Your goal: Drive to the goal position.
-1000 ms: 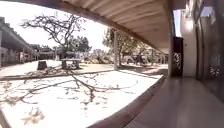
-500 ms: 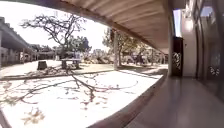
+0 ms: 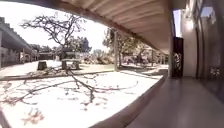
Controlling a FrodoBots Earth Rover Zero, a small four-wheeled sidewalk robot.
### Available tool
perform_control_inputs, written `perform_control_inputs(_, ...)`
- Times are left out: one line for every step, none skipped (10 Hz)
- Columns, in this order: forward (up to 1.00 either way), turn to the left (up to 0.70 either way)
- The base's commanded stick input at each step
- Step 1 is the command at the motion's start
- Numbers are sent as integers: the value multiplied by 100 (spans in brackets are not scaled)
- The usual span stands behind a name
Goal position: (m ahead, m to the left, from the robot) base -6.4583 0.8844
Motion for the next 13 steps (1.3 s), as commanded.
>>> perform_control_inputs(70,0)
perform_control_inputs(70,0)
perform_control_inputs(70,0)
perform_control_inputs(70,0)
perform_control_inputs(70,0)
perform_control_inputs(70,0)
perform_control_inputs(70,0)
perform_control_inputs(70,0)
perform_control_inputs(70,0)
perform_control_inputs(70,0)
perform_control_inputs(70,0)
perform_control_inputs(70,23)
perform_control_inputs(70,32)
